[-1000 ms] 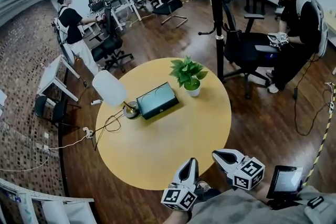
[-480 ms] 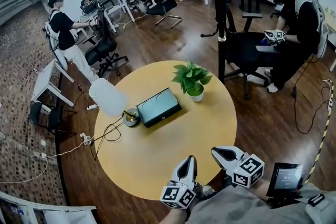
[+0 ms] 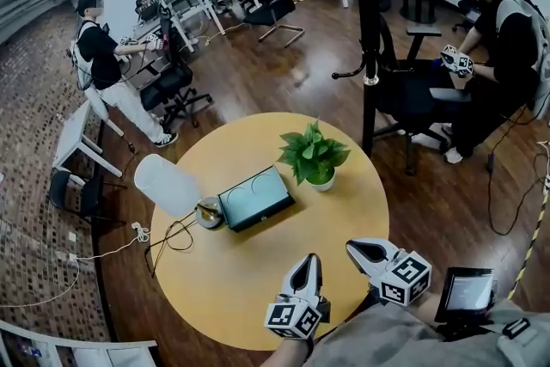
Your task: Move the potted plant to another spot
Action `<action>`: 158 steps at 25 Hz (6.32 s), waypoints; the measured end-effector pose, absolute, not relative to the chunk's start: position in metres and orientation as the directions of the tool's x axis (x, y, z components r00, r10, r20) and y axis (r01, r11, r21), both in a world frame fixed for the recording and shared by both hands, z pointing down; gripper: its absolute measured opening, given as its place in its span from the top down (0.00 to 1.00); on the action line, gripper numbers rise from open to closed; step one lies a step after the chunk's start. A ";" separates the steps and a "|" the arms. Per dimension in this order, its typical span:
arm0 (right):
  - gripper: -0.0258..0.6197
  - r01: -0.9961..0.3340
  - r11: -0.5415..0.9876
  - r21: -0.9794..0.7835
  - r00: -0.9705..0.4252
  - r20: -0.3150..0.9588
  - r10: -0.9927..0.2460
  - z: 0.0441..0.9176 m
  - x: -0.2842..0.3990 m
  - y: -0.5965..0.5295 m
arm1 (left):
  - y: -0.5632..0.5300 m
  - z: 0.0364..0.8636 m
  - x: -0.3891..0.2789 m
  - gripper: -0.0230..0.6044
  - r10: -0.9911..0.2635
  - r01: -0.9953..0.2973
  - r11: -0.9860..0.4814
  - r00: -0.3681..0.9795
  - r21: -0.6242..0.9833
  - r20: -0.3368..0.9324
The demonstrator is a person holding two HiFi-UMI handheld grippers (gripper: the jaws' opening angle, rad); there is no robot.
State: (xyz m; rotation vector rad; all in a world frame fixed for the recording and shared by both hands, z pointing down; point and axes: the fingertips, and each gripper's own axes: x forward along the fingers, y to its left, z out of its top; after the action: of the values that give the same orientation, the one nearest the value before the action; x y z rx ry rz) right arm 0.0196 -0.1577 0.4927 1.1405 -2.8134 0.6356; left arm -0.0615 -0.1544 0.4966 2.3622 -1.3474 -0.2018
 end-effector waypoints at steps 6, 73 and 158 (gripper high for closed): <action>0.96 -0.679 0.629 -0.379 -0.726 0.221 -0.651 0.516 0.046 -0.209 | -0.202 0.521 -0.041 0.96 -0.858 -0.809 -0.401 0.496 0.430 0.132; 0.16 -0.552 0.828 -0.101 -0.755 0.484 -0.443 0.712 -0.004 -0.434 | -0.369 0.681 -0.042 0.96 -0.844 -0.943 -0.114 0.258 0.313 0.470; 0.23 -0.476 0.879 0.016 -0.827 0.333 -0.454 0.537 -0.143 -0.176 | -0.119 0.512 -0.168 0.96 -0.940 -0.965 -0.196 0.235 0.174 0.245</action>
State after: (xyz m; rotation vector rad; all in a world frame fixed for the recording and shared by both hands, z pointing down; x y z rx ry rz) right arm -0.1432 -0.1758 0.5367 0.6938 -2.7205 0.0968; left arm -0.1681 -0.1189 0.5119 2.2236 -1.7762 0.1212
